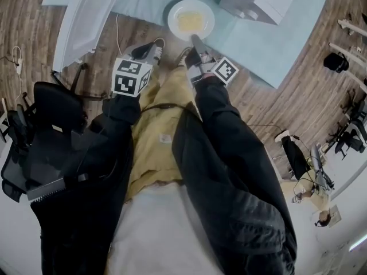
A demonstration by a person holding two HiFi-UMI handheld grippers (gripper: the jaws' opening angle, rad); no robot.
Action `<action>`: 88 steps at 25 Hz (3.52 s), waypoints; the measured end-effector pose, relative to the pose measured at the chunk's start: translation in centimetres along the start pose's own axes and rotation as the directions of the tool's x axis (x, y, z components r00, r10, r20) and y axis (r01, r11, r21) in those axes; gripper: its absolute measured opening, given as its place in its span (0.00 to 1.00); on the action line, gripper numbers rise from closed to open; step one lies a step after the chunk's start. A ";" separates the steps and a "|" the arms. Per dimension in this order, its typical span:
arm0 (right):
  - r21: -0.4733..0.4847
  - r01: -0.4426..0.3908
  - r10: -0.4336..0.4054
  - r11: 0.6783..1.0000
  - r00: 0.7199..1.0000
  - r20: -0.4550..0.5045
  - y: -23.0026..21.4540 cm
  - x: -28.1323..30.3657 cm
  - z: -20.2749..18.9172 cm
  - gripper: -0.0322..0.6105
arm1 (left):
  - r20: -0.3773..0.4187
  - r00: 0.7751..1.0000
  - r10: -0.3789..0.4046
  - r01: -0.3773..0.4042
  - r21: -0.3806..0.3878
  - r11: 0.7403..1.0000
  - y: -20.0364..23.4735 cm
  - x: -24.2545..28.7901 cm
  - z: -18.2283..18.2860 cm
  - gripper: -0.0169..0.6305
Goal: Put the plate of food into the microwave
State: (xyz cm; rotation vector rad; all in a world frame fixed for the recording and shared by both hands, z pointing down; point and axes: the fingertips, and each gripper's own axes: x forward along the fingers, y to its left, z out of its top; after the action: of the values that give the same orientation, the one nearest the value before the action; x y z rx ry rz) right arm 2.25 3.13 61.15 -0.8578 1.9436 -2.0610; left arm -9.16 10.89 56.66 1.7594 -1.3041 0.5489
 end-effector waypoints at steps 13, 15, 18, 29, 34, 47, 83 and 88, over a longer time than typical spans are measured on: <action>-0.025 -0.095 0.095 0.995 0.995 -0.002 5.2 8.4 2.2 0.07 | 0.028 1.000 0.006 -0.005 -0.039 0.999 2.8 0.8 3.1 0.03; -0.024 -0.104 0.104 0.994 0.995 -0.003 5.7 9.4 2.6 0.07 | 0.036 0.999 0.004 -0.003 -0.045 0.999 3.0 1.0 4.1 0.03; -0.029 -0.120 0.120 0.992 0.993 -0.011 6.3 10.8 2.9 0.07 | 0.043 0.999 0.015 -0.013 -0.049 0.999 4.0 1.2 4.8 0.03; -0.017 -0.110 0.110 0.994 0.994 0.005 6.9 14.7 4.9 0.07 | 0.077 0.995 0.068 -0.058 -0.115 0.992 7.3 1.3 7.4 0.03; 0.010 -0.102 0.101 0.995 0.994 0.051 7.0 16.4 6.7 0.08 | 0.064 0.996 0.066 -0.059 -0.116 0.991 7.6 1.8 6.8 0.03; 0.042 -0.097 0.090 0.994 0.987 0.130 7.1 18.8 8.5 0.08 | 0.055 0.997 0.062 -0.055 -0.126 0.990 7.7 1.8 6.7 0.03; -0.713 -0.033 0.032 0.700 0.999 -0.015 20.3 4.4 1.3 0.04 | 0.274 0.961 -0.029 -0.053 0.286 0.957 -2.9 -3.7 15.5 0.03; -0.889 -0.006 0.081 0.458 0.996 0.035 25.7 1.8 2.2 0.04 | 0.337 0.940 -0.042 -0.092 0.370 0.924 -5.1 -5.1 18.5 0.03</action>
State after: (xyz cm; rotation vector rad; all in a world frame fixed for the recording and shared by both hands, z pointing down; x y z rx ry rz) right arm -4.55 -2.91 36.90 -0.9671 2.9574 -0.7650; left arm -8.85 -1.23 40.94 2.2398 -1.5350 0.5578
